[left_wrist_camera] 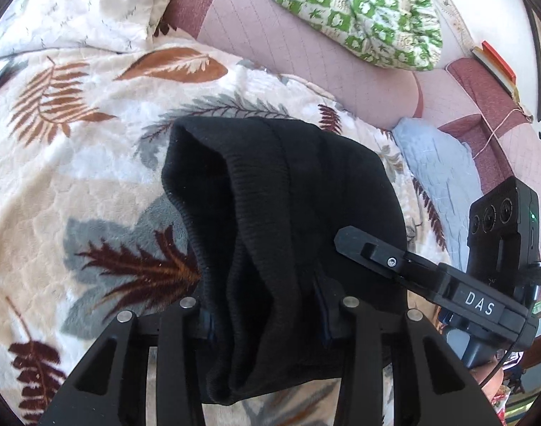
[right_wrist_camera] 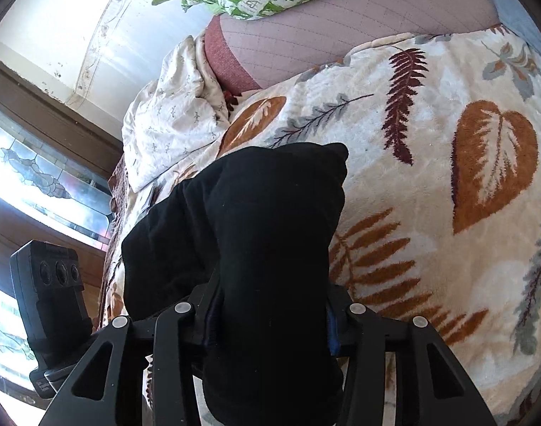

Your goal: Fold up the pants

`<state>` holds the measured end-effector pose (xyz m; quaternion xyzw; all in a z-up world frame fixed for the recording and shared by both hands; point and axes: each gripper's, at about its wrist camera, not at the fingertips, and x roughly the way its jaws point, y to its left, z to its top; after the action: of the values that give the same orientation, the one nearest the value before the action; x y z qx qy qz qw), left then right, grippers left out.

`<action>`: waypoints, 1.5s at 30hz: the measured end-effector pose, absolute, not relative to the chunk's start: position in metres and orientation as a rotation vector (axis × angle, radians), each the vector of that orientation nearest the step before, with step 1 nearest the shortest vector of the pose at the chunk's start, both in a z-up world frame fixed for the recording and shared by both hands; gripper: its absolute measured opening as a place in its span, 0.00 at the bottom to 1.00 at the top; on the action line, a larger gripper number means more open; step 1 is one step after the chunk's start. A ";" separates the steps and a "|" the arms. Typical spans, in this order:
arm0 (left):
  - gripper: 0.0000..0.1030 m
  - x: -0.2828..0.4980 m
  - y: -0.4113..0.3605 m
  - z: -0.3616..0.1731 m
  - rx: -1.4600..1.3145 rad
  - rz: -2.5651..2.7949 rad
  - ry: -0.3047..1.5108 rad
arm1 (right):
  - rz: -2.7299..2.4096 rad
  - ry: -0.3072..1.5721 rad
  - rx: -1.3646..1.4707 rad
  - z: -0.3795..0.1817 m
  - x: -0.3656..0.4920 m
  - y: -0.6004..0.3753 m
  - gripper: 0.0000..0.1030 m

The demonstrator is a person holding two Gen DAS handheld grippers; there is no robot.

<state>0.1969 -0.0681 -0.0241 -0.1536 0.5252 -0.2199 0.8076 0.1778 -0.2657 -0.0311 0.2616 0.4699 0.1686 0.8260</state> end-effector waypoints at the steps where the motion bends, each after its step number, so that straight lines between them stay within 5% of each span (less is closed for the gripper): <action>1: 0.38 0.199 -0.070 -0.028 -0.325 -0.462 1.135 | 0.347 1.005 0.556 -0.035 0.182 -0.267 0.48; 4: 0.40 0.202 -0.075 -0.042 -0.312 -0.446 1.155 | 0.330 1.032 0.568 -0.049 0.189 -0.270 0.48; 12: 0.71 0.201 -0.041 -0.058 -0.383 -0.441 1.172 | 0.303 1.040 0.617 -0.069 0.186 -0.288 0.63; 15: 0.72 0.197 -0.022 -0.050 -0.404 -0.431 1.160 | 0.274 1.008 0.513 -0.054 0.178 -0.289 0.72; 25: 0.72 0.206 -0.031 0.026 -0.423 -0.451 1.005 | 0.327 0.835 0.409 0.017 0.164 -0.272 0.72; 37: 0.71 0.265 -0.038 -0.068 -0.660 -0.399 1.199 | 0.338 0.942 0.551 -0.035 0.207 -0.266 0.71; 45: 0.72 0.250 -0.024 -0.042 -0.653 -0.422 1.143 | 0.343 0.918 0.517 -0.024 0.196 -0.265 0.71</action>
<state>0.2505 -0.0241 -0.0421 -0.3012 0.5271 -0.1946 0.7705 0.1961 -0.2650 -0.0235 0.2456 0.4357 0.1630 0.8505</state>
